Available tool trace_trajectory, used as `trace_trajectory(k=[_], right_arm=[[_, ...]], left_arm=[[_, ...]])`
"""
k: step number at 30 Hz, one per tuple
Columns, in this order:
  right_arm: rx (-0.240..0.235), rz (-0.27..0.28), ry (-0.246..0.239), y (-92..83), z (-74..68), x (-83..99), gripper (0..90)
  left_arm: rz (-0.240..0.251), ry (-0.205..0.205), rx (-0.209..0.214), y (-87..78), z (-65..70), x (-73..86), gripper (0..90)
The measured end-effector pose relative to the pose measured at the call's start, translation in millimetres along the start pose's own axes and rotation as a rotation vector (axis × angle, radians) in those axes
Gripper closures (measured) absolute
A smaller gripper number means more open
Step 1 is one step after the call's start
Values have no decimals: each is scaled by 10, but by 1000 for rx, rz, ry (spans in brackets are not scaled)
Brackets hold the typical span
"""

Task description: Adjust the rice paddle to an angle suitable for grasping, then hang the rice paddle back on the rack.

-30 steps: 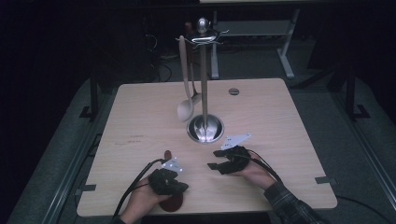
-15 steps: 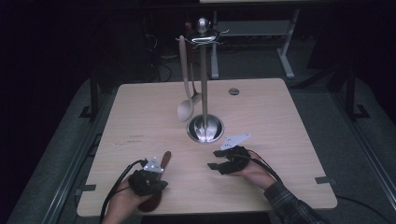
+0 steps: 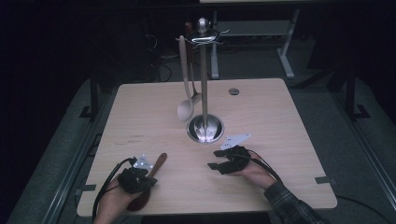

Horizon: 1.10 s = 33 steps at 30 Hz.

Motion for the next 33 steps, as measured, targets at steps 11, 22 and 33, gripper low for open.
trace_trajectory(k=[11, 22, 33], right_arm=[[10, 2, 24, -54, 72, 9, 420], [54, 15, 48, -202, 205, 80, 417], [100, 26, 76, -380, 353, 188, 419]], left_arm=[[-50, -117, 18, -142, -105, -142, 674], [-165, -203, -8, -32, -354, -338, 658], [-191, -201, -23, 63, -426, -358, 707]])
Point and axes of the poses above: each handheld gripper's, and its own axes: y roughly forward along the jaws, x roughly out of its underside, z roughly to its right, the point moved 3 cm from there along y, roughly forward along the jaws, and after that the axes turned 12 degrees about x, right-handed, at the moved point
